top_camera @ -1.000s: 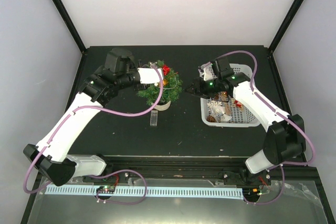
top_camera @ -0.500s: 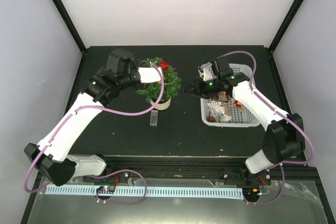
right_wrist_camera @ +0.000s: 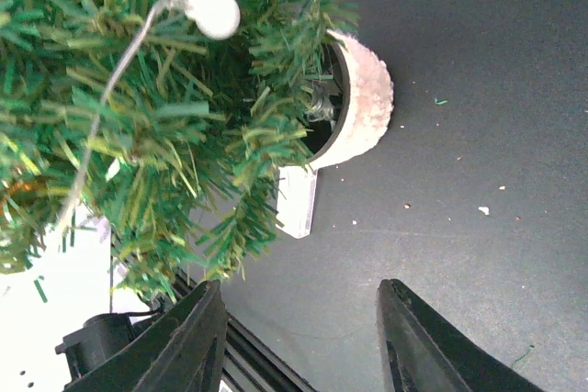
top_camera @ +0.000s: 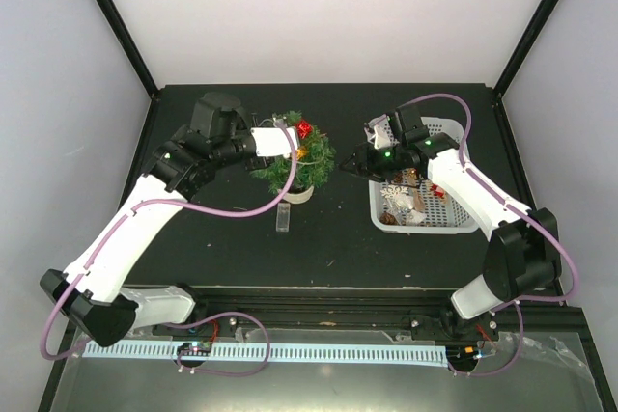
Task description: Decorate the small christmas tree
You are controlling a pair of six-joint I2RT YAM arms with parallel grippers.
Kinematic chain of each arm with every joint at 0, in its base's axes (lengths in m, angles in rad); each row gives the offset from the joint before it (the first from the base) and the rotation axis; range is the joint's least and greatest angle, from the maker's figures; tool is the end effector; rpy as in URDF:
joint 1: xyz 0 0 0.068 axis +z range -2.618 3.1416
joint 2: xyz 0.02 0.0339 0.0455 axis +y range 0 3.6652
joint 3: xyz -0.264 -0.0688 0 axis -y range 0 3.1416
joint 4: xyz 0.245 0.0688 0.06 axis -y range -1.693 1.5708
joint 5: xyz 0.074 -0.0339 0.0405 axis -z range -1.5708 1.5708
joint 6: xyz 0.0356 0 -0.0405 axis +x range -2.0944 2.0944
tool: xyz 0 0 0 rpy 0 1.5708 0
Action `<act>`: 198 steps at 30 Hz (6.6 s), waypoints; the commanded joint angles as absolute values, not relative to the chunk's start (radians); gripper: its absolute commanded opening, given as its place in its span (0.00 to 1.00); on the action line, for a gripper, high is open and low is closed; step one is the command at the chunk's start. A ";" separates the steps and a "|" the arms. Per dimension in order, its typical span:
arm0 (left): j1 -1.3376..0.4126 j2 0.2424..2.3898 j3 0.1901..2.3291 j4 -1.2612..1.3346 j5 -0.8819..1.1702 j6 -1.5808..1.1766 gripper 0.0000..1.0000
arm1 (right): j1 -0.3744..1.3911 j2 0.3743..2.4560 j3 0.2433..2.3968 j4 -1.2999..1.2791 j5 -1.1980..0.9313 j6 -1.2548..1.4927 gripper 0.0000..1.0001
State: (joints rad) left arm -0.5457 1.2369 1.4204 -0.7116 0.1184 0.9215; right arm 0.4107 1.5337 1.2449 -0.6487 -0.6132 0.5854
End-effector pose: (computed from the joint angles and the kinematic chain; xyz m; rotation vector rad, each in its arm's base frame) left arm 0.2182 -0.1374 0.4115 1.4559 1.5085 0.1028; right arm 0.2881 0.1478 0.2819 -0.0425 2.6555 1.1482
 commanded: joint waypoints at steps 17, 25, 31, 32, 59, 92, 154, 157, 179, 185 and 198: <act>-0.484 1.234 1.527 -0.773 0.263 0.802 0.02 | 0.412 1.530 1.243 -0.620 -0.634 0.592 0.47; -0.424 1.262 1.548 -0.799 0.335 0.762 0.02 | 0.413 1.532 1.239 -0.621 -0.632 0.591 0.47; -0.401 1.304 1.575 -0.833 0.401 0.733 0.01 | 0.413 1.538 1.236 -0.619 -0.635 0.591 0.47; -0.399 1.308 1.576 -0.834 0.408 0.730 0.02 | 0.413 1.540 1.238 -0.620 -0.634 0.591 0.47; -0.354 1.373 1.512 -0.826 0.449 0.712 0.02 | 0.413 1.578 1.285 -0.652 -0.631 0.582 0.47; -0.346 1.371 1.499 -0.798 0.402 0.719 0.23 | 0.415 1.578 1.285 -0.649 -0.637 0.586 0.47; -0.259 1.394 1.838 -1.555 0.907 0.961 0.02 | 0.814 1.552 1.827 -0.716 -0.642 0.323 0.55; -0.259 1.393 1.781 -1.555 0.984 0.921 0.02 | 0.840 1.588 1.863 -0.746 -0.653 0.320 0.55; -0.260 1.406 1.723 -1.556 1.069 0.866 0.02 | 0.876 1.548 1.749 -0.744 -0.611 0.331 0.02; -0.261 1.403 1.700 -1.555 1.062 0.861 0.02 | 0.877 1.532 1.745 -0.720 -0.585 0.339 0.01; -0.205 1.404 1.667 -1.553 1.076 0.829 0.59 | 0.863 1.447 1.718 -0.683 -0.377 0.395 0.01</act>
State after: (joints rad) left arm -0.2295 1.4029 1.6691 -1.5444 1.0367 0.8322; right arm 0.8726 1.4982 1.7256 -0.7300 -0.4706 0.3618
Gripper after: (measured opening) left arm 0.544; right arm 0.016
